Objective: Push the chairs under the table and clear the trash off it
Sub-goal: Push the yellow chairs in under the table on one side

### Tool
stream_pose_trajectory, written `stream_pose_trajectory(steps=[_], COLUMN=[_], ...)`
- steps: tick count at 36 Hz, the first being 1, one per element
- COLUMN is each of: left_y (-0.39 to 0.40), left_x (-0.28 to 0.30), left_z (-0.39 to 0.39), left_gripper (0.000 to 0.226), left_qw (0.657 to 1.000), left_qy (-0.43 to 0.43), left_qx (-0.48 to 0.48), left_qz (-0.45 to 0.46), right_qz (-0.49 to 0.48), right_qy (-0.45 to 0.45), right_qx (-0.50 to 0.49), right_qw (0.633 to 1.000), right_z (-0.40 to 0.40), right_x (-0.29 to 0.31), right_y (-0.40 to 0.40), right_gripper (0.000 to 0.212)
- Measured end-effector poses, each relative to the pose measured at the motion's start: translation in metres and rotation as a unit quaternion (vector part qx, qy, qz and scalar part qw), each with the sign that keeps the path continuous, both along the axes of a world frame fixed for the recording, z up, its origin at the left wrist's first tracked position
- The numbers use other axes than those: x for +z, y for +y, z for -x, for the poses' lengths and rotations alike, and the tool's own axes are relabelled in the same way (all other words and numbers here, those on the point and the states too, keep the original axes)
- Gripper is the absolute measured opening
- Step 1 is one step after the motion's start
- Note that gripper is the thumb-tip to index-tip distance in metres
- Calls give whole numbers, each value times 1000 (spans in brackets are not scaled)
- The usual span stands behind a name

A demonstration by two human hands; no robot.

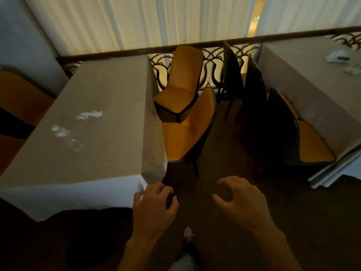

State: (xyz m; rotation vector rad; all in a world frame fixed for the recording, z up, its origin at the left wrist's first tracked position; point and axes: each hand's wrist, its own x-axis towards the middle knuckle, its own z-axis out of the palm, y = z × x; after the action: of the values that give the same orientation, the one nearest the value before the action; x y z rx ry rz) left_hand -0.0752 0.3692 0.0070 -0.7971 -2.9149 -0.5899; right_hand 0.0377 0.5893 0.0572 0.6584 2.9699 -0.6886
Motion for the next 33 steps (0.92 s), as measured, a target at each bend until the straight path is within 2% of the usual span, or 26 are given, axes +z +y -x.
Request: stream_pose_trajectory(steps=[6,14,16,22,28,33], left_y=[62,160,183,244,299,345], left_x=[-16,-44,-42,-24,-34,-46], left_z=[54,146,171,235,279,294], left_gripper=[20,31,28,24,26,28], left_qw=[999,998,997,999,1000,999], left_qy=[-17,-51,-56,6,-10,-48], left_qx=[-27,-12,-15,-25,-10,24], left_qz=[-4,-46,-43,-44,1,-3], right_qz=[-19,-35,-45,-76,-86,-87], right_qy=[-14,-55,-64,-66,-76,-81], right_qx=[-9,-1,-6,-16,13,64], right_qw=[1000,998,997,995,993,991], right_z=[48,142,165,228,282,327], right_x=[-6,0,6,12,5,-8], right_y=[62,158,181,242,306,361], right_gripper=[54,54,54,55,57,57])
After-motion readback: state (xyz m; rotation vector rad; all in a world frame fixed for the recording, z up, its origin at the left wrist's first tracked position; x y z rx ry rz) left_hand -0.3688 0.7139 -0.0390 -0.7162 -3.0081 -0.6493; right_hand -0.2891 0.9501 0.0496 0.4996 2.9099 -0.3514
